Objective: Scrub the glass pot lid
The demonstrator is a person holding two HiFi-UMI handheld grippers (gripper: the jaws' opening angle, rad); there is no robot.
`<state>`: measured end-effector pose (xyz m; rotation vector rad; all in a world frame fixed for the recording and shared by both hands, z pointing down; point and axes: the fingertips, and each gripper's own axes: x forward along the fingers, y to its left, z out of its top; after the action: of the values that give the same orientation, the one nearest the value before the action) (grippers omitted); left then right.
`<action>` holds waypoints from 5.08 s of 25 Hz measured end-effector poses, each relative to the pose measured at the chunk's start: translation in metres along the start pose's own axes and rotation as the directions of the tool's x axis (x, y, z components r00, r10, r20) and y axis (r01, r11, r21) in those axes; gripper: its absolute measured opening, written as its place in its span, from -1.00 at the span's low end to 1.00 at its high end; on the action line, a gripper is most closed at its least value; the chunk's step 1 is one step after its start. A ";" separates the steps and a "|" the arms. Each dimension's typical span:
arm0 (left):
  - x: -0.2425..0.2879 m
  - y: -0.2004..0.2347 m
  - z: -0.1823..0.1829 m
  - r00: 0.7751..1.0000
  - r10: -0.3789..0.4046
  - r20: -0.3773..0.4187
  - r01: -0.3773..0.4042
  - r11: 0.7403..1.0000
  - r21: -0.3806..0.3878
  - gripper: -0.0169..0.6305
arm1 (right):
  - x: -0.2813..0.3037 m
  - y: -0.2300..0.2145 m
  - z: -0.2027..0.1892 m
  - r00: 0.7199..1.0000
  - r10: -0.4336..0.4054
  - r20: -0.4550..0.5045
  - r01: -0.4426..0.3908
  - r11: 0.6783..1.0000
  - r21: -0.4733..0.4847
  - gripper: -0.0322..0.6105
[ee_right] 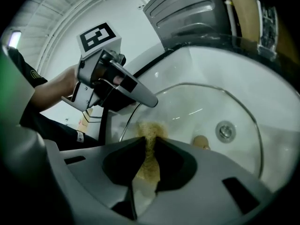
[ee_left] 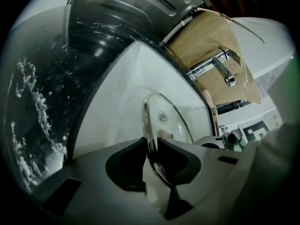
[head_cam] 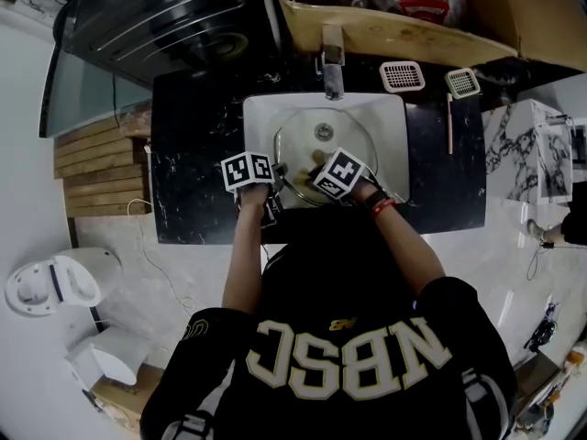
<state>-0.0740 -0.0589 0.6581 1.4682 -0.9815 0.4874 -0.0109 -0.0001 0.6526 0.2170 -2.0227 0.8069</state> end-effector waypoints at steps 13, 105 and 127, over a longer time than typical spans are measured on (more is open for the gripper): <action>0.000 -0.002 -0.003 0.999 -0.019 -0.031 0.018 1.000 -0.010 -0.68 | 0.016 -0.046 0.045 0.993 -0.051 0.109 0.048 0.998 0.034 -0.67; 0.003 -0.001 -0.008 0.998 -0.002 -0.068 0.003 1.000 0.007 -0.66 | 0.015 -0.148 0.044 0.870 -0.488 0.071 0.482 0.872 0.087 -0.67; 0.002 -0.005 -0.006 0.998 -0.042 -0.051 0.043 0.999 0.012 -0.66 | -0.050 -0.131 -0.093 0.843 -0.470 -0.261 0.469 0.881 -0.069 -0.68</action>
<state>-0.0674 -0.0542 0.6579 1.4786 -0.9066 0.4985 0.1402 -0.0512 0.7052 0.5490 -1.6125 0.4881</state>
